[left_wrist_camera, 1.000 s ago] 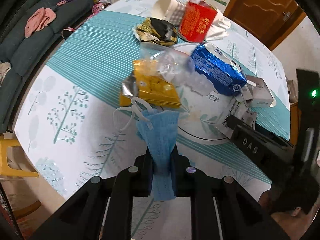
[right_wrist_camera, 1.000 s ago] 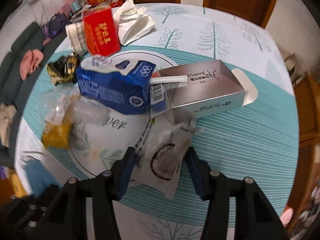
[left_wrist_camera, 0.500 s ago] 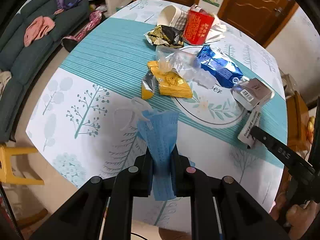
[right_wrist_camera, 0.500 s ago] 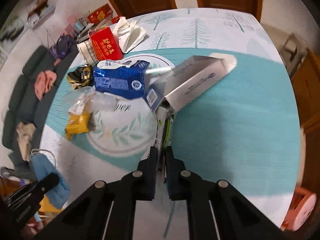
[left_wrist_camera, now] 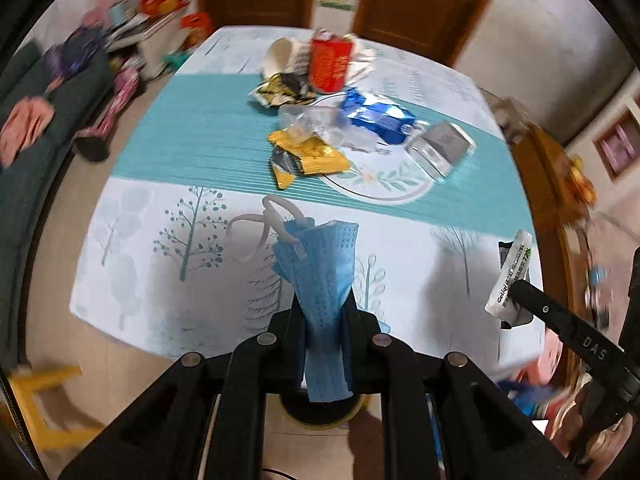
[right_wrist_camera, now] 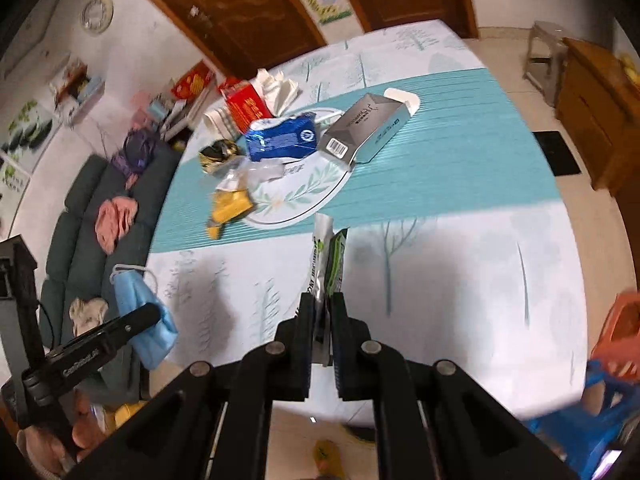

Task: Collect trash
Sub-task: 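Carry the mask and white wrapper with both grippers over the black bin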

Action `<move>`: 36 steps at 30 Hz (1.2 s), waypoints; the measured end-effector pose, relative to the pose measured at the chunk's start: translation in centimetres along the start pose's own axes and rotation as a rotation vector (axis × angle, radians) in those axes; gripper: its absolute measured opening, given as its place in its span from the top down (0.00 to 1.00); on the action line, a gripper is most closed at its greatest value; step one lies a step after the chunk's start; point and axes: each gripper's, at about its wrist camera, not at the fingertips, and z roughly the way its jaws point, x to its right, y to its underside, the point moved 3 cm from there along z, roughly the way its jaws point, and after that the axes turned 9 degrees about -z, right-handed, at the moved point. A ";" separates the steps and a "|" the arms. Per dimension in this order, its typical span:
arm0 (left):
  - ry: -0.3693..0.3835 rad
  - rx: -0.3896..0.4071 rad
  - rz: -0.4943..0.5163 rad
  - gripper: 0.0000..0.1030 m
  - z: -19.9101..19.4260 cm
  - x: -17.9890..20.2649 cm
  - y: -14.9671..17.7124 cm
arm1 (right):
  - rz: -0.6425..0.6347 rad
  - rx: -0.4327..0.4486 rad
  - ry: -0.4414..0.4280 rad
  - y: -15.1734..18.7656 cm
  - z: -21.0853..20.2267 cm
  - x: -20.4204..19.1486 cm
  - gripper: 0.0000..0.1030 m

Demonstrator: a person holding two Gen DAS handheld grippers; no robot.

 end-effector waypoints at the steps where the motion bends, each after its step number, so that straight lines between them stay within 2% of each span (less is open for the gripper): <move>1: 0.012 0.003 0.030 0.88 -0.6 -0.3 0.4 | 0.024 0.030 0.009 1.2 -1.0 -0.9 0.93; 6: 0.107 -0.007 0.141 0.88 -3.4 -2.4 3.4 | 0.130 0.109 0.037 6.7 -3.8 -4.5 0.93; 11: 0.149 -0.053 0.240 0.88 -4.1 -3.6 7.3 | 0.141 0.136 0.068 12.5 -5.3 -8.7 0.93; 14: 0.155 -0.112 0.299 0.88 -3.7 -3.8 10.3 | 0.168 0.123 0.076 16.2 -5.7 -10.0 0.93; 20: 0.168 -0.202 0.379 0.88 -1.9 -2.8 14.9 | 0.190 0.050 0.092 20.9 -5.1 -10.3 0.92; 27: 0.147 -0.306 0.448 0.88 3.6 -1.5 19.9 | 0.276 -0.036 0.075 25.7 -0.7 -6.8 0.92; 36: 0.064 -0.387 0.475 0.85 17.2 -1.7 25.6 | 0.328 -0.142 0.089 32.2 10.6 0.0 0.92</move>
